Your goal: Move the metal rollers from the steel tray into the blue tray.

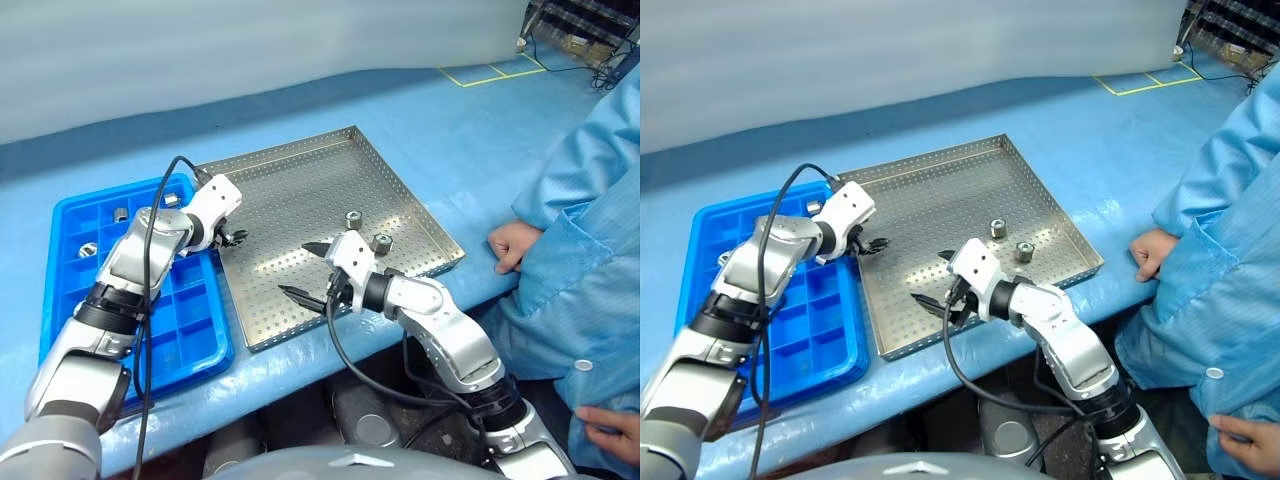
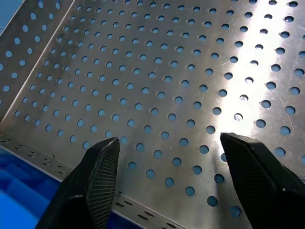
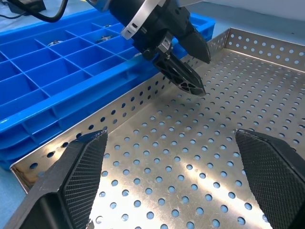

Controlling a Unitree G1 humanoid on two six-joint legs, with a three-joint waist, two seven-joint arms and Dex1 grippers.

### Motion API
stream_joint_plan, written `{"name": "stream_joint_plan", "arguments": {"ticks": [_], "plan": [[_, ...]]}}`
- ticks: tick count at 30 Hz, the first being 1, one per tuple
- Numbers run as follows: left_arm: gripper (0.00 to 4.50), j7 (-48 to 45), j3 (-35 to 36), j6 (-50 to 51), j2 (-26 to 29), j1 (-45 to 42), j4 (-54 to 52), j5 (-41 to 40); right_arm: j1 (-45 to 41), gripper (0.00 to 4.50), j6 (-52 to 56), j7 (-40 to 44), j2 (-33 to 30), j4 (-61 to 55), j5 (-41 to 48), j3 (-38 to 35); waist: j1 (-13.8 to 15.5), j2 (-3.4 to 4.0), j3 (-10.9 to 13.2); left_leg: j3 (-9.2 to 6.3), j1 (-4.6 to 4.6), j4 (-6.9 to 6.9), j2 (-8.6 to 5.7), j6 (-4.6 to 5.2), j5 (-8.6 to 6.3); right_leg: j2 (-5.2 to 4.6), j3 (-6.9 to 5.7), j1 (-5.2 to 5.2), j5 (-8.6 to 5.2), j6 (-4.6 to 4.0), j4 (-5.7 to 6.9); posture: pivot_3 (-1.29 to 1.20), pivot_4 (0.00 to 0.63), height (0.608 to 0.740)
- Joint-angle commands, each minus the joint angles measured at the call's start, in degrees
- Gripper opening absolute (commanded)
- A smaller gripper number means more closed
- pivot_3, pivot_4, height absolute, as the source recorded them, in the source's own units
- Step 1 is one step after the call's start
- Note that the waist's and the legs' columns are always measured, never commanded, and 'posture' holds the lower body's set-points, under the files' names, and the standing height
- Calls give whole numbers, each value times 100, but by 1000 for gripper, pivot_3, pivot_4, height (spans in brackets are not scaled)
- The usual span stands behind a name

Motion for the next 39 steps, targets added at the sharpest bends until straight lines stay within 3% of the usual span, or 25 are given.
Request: {"name": "stream_joint_plan", "arguments": {"ticks": [1, 15, 27, 33, 39], "plan": [[3654, -215, -11, -231, 162, -388, 21, 135, 15, 4500, -152, -75, 68, -134, -2, -2, -9, -1, 0, -1, -1, 0, 0, 0, 0, 0, 0, 0, 1, -2, 0, -316, 150, 740], [3654, -651, -22, -836, 483, -988, 919, 555, 13, 4500, -374, -258, 307, 53, -130, 67, -91, 0, 0, 4, -11, 0, 1, 0, 0, 2, 3, -15, 6, -9, 3, -337, 150, 740], [3654, -989, 458, -731, 447, -1228, 1139, 114, 35, 4500, -471, -326, 385, 129, -202, 72, -134, 1, 0, 3, -64, 11, 1, 0, 1, 1, 4, -69, 16, -17, 16, -351, 150, 740], [3654, -1443, 1555, 500, -111, -1324, 623, -1460, 28, 4500, -478, -325, 367, 153, -210, 82, -118, 1, -1, -3, -73, 17, 1, 0, 1, -2, -1, -72, 18, -14, 15, -343, 150, 740], [3654, -1217, 2779, 1894, -495, -1543, 855, -2774, 11, 4500, -486, -324, 364, 189, -241, 88, -161, 3, -1, -2, -70, 24, -1, 0, 1, -1, 1, -69, 22, -10, 20, -342, 150, 740]]}}
